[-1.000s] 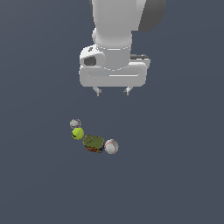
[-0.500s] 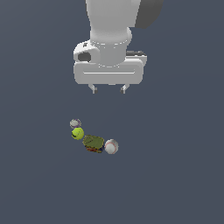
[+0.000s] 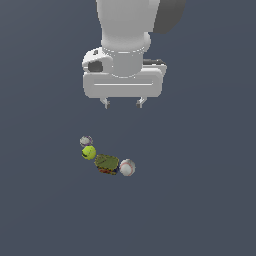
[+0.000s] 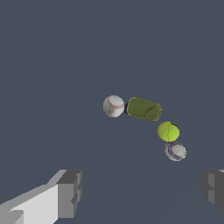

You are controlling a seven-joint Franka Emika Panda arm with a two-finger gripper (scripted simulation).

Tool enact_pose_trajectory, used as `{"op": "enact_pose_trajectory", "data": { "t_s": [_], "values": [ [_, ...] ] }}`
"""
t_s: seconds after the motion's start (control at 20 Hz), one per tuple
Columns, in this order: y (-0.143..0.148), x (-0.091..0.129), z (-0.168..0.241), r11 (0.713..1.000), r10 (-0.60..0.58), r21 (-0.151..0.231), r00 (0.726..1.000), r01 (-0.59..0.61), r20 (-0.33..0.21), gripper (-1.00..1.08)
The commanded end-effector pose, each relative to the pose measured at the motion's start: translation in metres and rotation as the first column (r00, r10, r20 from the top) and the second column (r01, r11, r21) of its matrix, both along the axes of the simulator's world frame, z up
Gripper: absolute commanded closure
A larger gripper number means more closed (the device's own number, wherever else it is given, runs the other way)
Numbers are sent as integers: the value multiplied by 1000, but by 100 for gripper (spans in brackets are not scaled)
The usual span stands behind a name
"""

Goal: Pick up a designated object from a clutter of objects.

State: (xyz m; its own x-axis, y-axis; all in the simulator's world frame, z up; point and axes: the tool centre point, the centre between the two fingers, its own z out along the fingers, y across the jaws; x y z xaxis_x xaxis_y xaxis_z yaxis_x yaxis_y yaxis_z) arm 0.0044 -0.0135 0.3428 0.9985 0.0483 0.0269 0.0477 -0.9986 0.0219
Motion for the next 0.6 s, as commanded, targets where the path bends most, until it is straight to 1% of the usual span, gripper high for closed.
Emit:
{"op": "enact_pose_trajectory", "data": {
  "t_s": [0.0, 0.3, 0.55],
  "values": [
    [-1, 2, -3, 1000, 19, -1, 1000, -19, -1, -92],
    [-5, 8, -15, 996, 94, -2, 996, -94, -5, -92],
    [-11, 16, -30, 982, 186, -4, 982, -186, -9, -92]
  ]
}}
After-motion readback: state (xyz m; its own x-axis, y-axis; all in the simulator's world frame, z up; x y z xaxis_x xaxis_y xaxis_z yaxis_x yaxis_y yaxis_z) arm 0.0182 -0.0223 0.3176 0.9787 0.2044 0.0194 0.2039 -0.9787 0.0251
